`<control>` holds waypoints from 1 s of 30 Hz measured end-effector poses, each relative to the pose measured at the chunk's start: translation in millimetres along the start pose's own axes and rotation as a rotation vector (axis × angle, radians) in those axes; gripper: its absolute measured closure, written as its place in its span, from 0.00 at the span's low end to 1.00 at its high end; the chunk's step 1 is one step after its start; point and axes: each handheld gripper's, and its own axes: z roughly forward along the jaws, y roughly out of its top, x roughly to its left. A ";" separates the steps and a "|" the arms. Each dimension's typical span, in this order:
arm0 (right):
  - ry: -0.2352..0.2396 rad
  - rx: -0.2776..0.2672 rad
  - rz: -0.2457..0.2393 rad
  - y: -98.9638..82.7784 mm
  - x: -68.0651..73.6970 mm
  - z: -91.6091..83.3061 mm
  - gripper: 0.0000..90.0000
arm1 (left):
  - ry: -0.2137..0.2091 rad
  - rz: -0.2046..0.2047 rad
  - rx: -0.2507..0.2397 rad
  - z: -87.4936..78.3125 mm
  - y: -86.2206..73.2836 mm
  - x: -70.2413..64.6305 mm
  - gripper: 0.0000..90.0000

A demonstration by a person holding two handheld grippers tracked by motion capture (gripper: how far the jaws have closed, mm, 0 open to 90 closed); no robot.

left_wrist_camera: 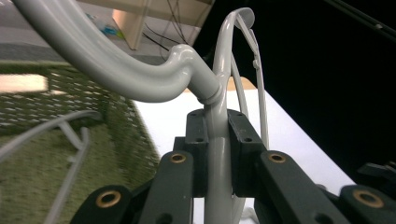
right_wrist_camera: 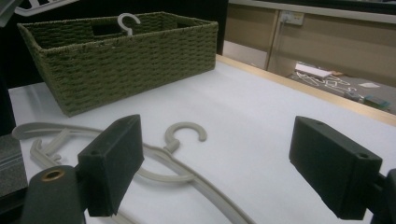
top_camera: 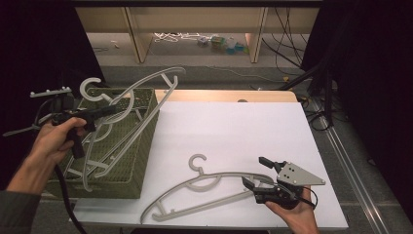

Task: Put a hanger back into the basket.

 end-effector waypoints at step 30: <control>0.030 0.013 0.000 -1.8 0.3 2.8 0.22 | 0.201 0.078 0.016 -0.9 7.3 79.2 0.89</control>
